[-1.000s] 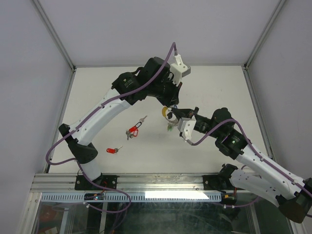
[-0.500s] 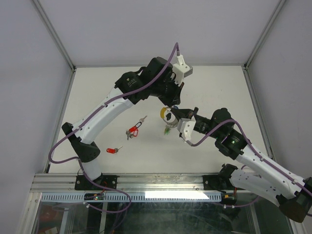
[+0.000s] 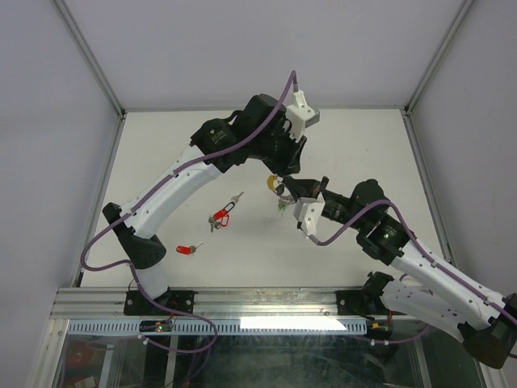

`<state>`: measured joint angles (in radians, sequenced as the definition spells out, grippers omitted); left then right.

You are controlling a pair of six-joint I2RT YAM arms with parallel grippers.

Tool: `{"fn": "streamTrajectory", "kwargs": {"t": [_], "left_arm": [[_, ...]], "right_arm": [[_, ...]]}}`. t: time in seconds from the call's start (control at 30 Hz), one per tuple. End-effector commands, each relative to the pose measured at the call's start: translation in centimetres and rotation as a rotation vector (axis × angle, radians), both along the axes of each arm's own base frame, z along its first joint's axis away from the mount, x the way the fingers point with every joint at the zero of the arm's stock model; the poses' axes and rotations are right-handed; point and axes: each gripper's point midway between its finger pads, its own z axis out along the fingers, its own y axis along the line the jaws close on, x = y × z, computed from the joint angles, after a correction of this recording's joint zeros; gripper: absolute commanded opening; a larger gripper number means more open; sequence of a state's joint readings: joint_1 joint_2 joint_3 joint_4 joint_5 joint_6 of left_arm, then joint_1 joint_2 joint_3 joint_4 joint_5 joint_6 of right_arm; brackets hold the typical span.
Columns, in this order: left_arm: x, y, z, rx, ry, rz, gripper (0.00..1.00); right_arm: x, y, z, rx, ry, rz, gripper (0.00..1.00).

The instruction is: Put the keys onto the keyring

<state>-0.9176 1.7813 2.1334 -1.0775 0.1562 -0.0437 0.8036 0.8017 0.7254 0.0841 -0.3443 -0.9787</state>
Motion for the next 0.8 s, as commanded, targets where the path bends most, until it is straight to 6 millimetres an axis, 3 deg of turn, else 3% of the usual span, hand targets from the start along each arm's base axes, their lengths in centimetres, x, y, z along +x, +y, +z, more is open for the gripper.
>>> {"fn": "streamTrajectory", "kwargs": {"t": [0.0, 0.13, 0.3, 0.6, 0.77], "left_arm": [[0.3, 0.0, 4.0, -0.091, -0.1, 0.026, 0.22], [0.6, 0.7, 7.7, -0.196, -0.188, 0.07, 0.34], [-0.2, 2.0, 10.0, -0.276, -0.234, 0.084, 0.37], [-1.6, 2.6, 7.8, -0.241, -0.172, 0.058, 0.31], [-1.8, 2.1, 6.8, -0.225, -0.135, 0.039, 0.38]], "right_arm": [[-0.2, -0.6, 5.3, 0.114, -0.135, -0.024, 0.0], [-0.2, -0.8, 4.9, 0.115, -0.117, -0.03, 0.0], [0.0, -1.1, 4.3, 0.096, -0.106, -0.048, 0.0], [0.3, -1.2, 4.1, 0.086, -0.109, -0.065, 0.0], [0.3, -1.4, 4.1, 0.086, -0.112, -0.07, 0.0]]}}
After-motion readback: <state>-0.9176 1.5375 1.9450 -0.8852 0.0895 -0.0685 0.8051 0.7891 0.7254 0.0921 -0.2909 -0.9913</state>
